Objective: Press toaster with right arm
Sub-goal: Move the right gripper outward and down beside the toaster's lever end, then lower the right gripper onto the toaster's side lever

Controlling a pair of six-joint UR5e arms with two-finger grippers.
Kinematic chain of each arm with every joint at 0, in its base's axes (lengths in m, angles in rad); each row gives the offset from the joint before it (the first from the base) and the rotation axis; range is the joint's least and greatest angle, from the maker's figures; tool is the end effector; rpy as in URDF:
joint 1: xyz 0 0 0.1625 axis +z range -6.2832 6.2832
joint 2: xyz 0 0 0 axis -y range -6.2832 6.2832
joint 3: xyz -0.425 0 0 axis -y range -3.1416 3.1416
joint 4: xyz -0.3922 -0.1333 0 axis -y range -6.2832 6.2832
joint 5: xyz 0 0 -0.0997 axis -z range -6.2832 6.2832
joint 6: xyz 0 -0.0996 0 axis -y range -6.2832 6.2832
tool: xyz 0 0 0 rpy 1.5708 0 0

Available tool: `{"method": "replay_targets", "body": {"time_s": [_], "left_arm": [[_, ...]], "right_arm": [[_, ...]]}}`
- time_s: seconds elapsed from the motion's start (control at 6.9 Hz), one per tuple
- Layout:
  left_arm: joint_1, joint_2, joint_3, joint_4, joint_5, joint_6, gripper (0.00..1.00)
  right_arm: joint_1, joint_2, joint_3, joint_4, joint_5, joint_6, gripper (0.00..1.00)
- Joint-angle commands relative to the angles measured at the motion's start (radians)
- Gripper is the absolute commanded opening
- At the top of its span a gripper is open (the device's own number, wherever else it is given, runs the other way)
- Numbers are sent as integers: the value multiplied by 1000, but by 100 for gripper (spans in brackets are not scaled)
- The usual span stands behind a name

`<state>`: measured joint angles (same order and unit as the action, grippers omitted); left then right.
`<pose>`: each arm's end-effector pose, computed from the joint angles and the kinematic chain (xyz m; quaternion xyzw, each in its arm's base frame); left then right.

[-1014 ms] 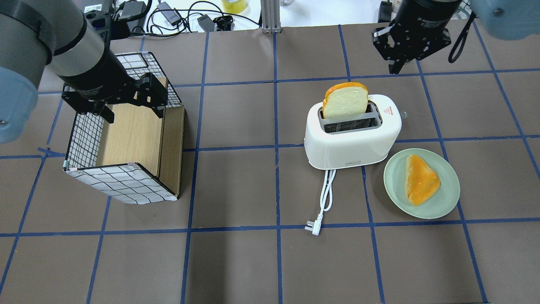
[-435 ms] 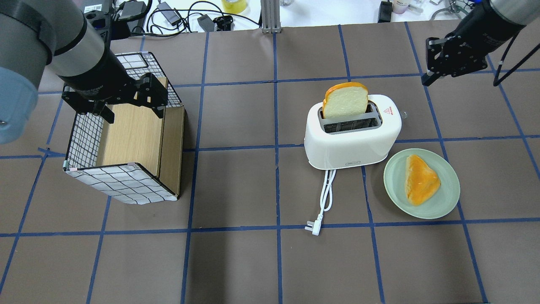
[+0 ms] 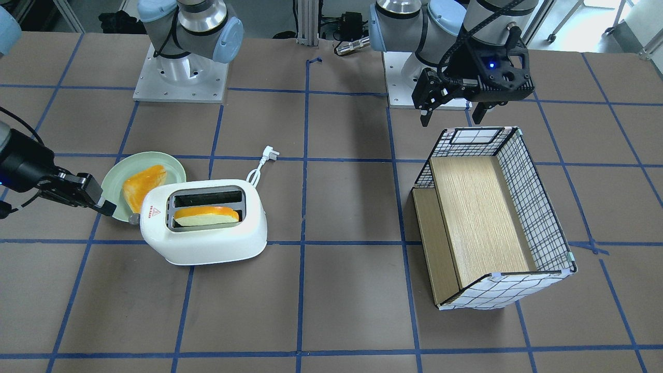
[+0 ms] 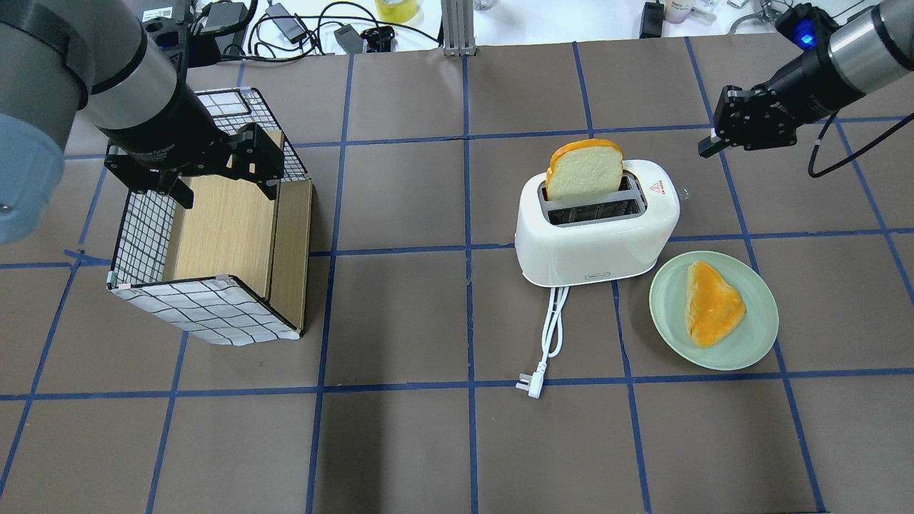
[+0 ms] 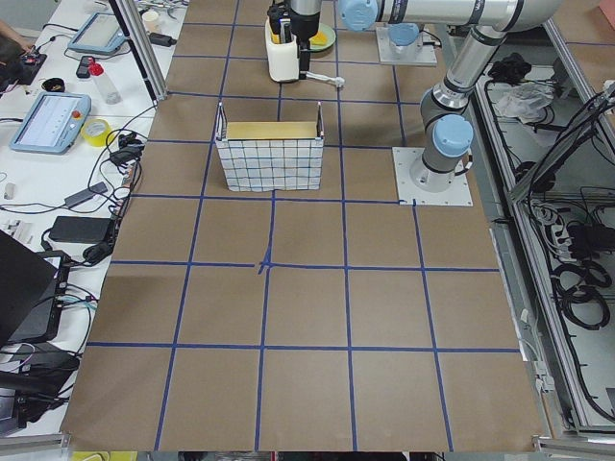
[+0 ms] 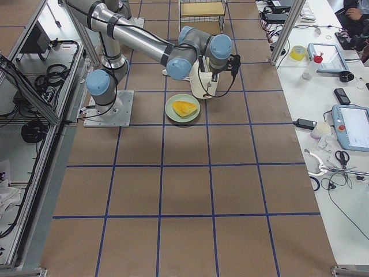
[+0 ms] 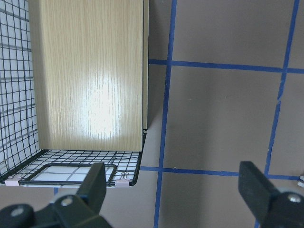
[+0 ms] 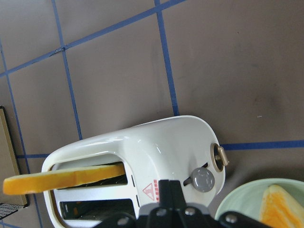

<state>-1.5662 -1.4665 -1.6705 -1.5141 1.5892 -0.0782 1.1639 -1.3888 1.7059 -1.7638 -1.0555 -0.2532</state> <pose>-0.1294 -0.4542 0.4937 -0.0416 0.9986 -0.0310 0.0081 -0.0453 -0.5660 0.3598 0.0898 0.9611 -0.0257 0.2600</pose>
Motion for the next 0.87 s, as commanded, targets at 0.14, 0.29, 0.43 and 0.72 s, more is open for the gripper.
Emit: {"method": "replay_targets", "body": {"time_s": [0.14,0.29,0.43,0.72], "left_arm": [[0,0,0,0,0,0,100],[0,0,0,0,0,0,100],[0,0,0,0,-2,0,100],[0,0,0,0,0,0,100]], "right_arm": [[-9,17,98,-118,25,0,0],[-9,31,100,-118,23,2,0],[-9,40,100,-117,20,8,0],[-9,51,101,-117,17,8,0]]}}
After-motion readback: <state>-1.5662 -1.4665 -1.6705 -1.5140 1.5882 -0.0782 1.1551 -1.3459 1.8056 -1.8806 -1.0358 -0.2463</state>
